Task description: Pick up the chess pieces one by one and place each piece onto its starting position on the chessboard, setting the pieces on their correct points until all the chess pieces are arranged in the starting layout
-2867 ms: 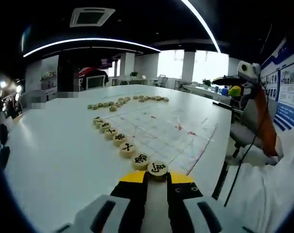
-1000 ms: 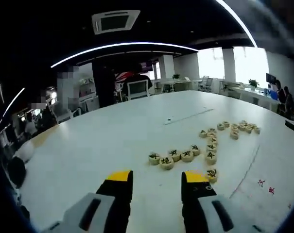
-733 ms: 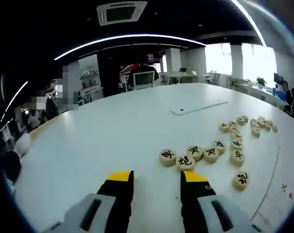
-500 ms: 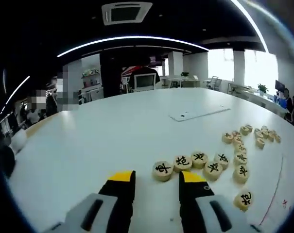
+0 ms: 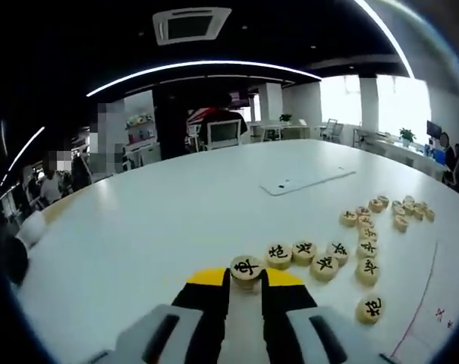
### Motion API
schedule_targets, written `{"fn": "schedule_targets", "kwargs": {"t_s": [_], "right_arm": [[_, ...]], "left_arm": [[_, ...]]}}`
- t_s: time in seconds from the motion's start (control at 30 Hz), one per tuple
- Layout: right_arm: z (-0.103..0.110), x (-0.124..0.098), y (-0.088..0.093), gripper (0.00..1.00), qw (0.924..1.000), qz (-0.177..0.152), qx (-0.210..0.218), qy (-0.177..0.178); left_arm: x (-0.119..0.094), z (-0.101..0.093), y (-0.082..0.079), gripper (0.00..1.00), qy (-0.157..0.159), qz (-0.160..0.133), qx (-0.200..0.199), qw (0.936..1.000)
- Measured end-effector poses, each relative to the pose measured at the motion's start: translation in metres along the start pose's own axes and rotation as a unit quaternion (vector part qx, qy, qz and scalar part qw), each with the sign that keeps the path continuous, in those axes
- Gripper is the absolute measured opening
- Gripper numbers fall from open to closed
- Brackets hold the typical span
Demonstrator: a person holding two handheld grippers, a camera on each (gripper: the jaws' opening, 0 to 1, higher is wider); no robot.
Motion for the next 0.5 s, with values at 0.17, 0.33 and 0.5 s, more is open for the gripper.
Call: {"fn": "schedule_targets", "kwargs": {"t_s": [0.17, 0.33, 0.5], "right_arm": [[0.004, 0.003, 0.001, 0.45, 1.0000, 0.000, 0.001, -0.009], [0.012, 0.003, -0.003, 0.45, 0.9999, 0.000, -0.008, -0.012], [0.019, -0.007, -0.011, 0.45, 0.9997, -0.008, -0.019, -0.010]], "left_arm": [[-0.031, 0.001, -0.007, 0.19, -0.004, -0.010, -0.005, 0.9999], [-0.082, -0.007, -0.020, 0.19, 0.009, -0.047, 0.000, 0.9988], [-0.134, -0.009, -0.019, 0.19, 0.017, -0.064, -0.007, 0.9977]]}}
Point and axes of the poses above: the point that each gripper's makers call its tool centre point, and the gripper's own axes: x roughly forward along the fingers, z roughly to its left, y roughly out of its underside, the point moved 1 cm from there along -x, roughly backward along the fingers, and after that the axes turned 7 degrees about x, right-handed, at the moved point
